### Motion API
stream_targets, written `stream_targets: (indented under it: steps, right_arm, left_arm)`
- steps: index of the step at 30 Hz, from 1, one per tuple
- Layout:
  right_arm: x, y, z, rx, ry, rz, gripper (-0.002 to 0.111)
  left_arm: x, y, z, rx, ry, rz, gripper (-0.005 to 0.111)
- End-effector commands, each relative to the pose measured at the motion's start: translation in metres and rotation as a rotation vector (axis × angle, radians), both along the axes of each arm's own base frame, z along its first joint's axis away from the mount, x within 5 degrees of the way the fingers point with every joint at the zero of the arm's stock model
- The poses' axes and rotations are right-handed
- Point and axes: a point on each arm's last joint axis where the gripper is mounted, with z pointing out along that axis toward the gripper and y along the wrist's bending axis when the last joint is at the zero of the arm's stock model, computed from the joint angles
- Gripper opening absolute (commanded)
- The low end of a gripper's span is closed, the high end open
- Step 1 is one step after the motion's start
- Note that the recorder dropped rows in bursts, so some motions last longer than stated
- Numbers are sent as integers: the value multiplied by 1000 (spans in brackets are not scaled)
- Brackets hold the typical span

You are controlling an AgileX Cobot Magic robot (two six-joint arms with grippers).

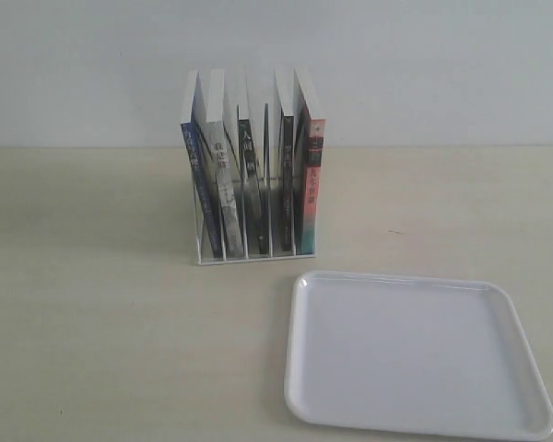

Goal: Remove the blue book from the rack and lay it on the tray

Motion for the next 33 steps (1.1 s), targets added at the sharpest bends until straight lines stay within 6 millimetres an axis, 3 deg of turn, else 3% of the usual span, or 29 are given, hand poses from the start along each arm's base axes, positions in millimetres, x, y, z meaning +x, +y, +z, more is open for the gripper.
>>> stream_targets:
  steps: [1, 4, 7, 10, 11, 15, 18, 22, 28, 33]
  right_arm:
    - [30, 5, -16, 382, 111, -92, 0]
    - [64, 31, -26, 403, 244, 30, 0]
    - [91, 93, 12, 211, 131, 337, 0]
    - [103, 140, 41, 168, 29, 487, 0]
    - [111, 165, 55, 184, 14, 550, 0]
    - [151, 214, 52, 238, 236, 633, 0]
    - [175, 224, 44, 93, 388, 553, 0]
    - [190, 229, 39, -64, 428, 403, 0]
    - [205, 240, 44, -57, 459, 369, 0]
    - [218, 247, 35, -91, 535, 340, 0]
  left_arm:
    - [0, 0, 3, 1, -22, 1, 5]
    - [0, 0, 3, 1, -22, 1, 5]
    - [0, 0, 3, 1, -22, 1, 5]
    - [0, 0, 3, 1, -22, 1, 5]
    - [0, 0, 3, 1, -22, 1, 5]
    - [0, 0, 3, 1, -22, 1, 5]
    - [0, 0, 3, 1, -22, 1, 5]
    - [0, 0, 3, 1, -22, 1, 5]
    - [0, 0, 3, 1, -22, 1, 5]
    - [0, 0, 3, 1, -22, 1, 5]
